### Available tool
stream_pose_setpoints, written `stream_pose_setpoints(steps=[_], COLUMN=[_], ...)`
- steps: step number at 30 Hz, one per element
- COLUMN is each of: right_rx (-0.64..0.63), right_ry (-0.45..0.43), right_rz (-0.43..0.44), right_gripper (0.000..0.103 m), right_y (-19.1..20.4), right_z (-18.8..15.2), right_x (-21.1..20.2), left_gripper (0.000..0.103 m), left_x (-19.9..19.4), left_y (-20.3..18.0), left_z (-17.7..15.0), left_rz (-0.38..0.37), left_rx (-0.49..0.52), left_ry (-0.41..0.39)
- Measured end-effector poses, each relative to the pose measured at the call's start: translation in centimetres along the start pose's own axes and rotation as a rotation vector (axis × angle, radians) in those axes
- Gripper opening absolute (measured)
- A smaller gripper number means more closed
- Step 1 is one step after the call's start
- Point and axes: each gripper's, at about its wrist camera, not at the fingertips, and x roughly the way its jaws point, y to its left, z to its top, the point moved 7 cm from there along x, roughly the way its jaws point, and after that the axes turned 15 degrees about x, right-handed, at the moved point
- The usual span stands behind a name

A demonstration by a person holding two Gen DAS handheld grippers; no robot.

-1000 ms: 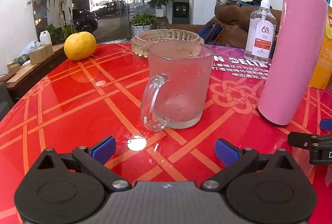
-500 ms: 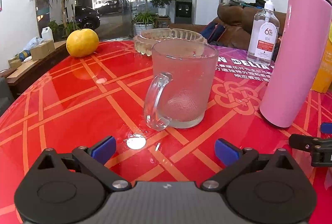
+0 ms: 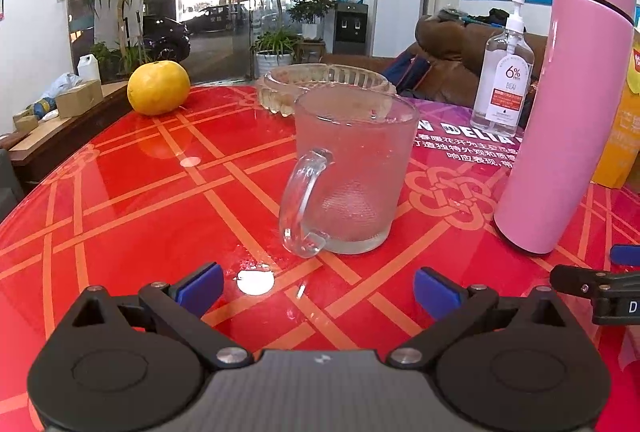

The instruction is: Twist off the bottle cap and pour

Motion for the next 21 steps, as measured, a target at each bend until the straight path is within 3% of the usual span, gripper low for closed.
stream_pose_setpoints(steps=[13, 16, 18, 21], right_rx=[0.018, 0.034, 0.046, 0.081], right_ry=[-0.020, -0.059, -0.079, -0.067], right_rz=[0.018, 0.072, 0.200, 0.261], right_gripper=[0.103, 0.103, 0.103, 0.103], right_y=[-0.1, 0.0, 0.0, -0.6], right_z=[0.2, 0.3, 0.2, 1.2], right_x=[-0.3, -1.3, -2.9, -4.9], left_gripper=[0.103, 0.103, 0.103, 0.103], left_x=[-0.2, -0.7, -1.0, -1.9], left_y=[0.2, -0.1, -0.2, -0.9], left_z=[0.2, 0.3, 0.4, 0.5], left_rz=[-0.019, -0.005, 0.005, -0.005], left_rx=[-0.005, 0.006, 0.014, 0.042], left_ry=[-0.024, -0.050, -0.069, -0.109])
